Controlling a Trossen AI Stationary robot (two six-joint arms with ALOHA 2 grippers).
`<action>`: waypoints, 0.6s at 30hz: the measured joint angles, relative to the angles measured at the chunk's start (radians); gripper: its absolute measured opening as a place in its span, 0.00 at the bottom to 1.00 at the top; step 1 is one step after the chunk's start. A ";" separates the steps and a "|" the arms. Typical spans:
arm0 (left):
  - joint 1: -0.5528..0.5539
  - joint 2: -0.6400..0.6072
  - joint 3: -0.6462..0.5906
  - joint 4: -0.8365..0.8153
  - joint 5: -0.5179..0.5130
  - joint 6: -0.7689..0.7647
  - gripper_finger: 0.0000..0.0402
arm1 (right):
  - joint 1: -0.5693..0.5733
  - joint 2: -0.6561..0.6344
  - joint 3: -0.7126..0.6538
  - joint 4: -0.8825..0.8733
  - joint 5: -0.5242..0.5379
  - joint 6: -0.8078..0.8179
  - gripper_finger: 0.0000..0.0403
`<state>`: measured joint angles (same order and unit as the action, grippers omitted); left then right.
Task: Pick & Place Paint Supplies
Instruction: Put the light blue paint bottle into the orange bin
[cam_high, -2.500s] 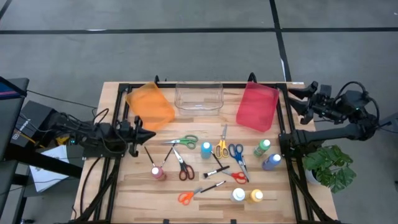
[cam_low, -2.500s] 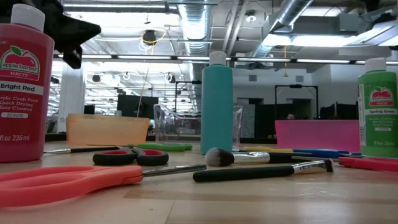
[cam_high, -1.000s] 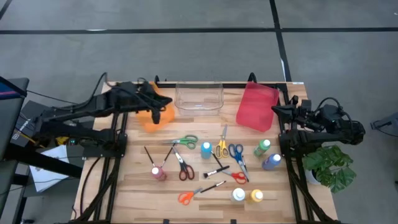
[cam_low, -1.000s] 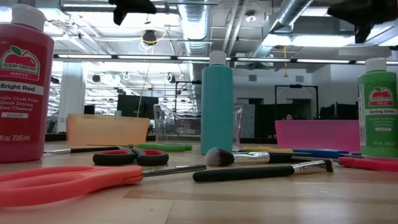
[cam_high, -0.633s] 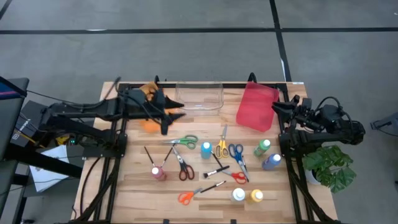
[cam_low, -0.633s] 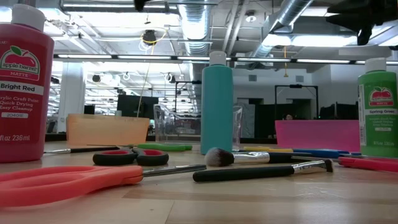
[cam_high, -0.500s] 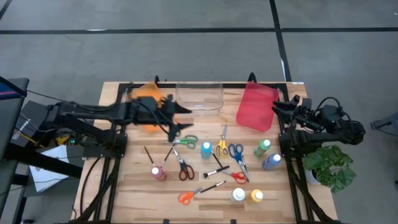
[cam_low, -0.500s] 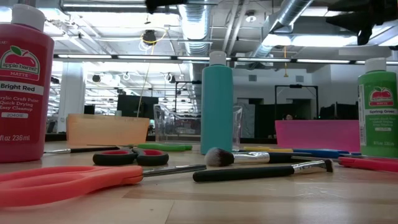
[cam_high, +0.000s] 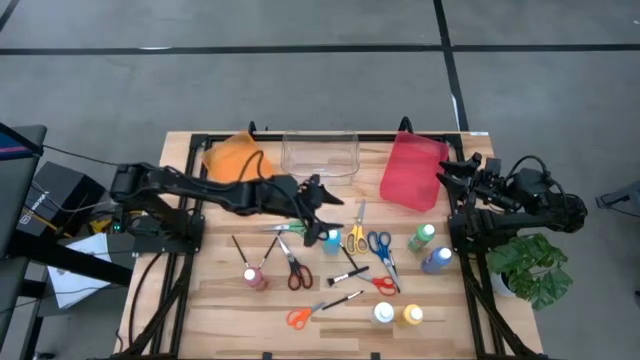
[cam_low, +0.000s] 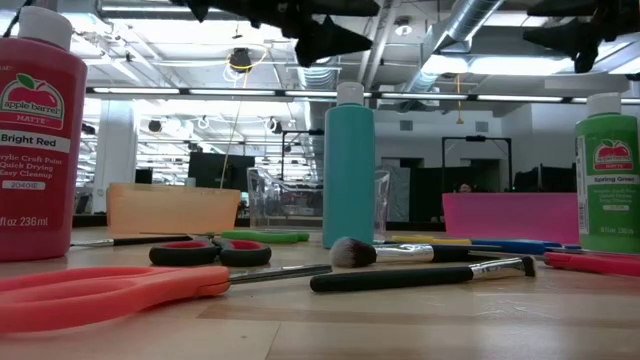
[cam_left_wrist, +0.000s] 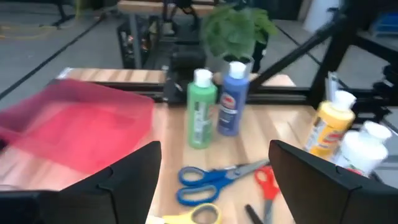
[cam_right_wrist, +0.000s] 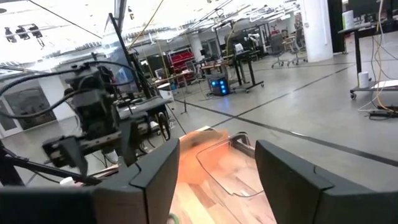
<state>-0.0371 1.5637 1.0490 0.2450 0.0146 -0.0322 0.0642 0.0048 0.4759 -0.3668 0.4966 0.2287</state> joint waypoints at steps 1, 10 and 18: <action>-0.011 0.014 0.000 0.019 0.001 0.000 0.73 | 0.001 0.000 0.000 0.001 -0.001 0.000 0.52; -0.087 0.112 -0.019 0.097 -0.034 -0.037 0.73 | 0.001 0.000 0.000 -0.031 -0.033 0.000 0.52; -0.084 0.099 -0.176 0.299 -0.113 -0.085 0.73 | 0.001 0.000 0.000 -0.032 -0.058 0.000 0.52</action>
<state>-0.1213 1.6630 0.8733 0.5445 -0.0981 -0.1176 0.0654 0.0046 0.4759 -0.3992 0.4389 0.2291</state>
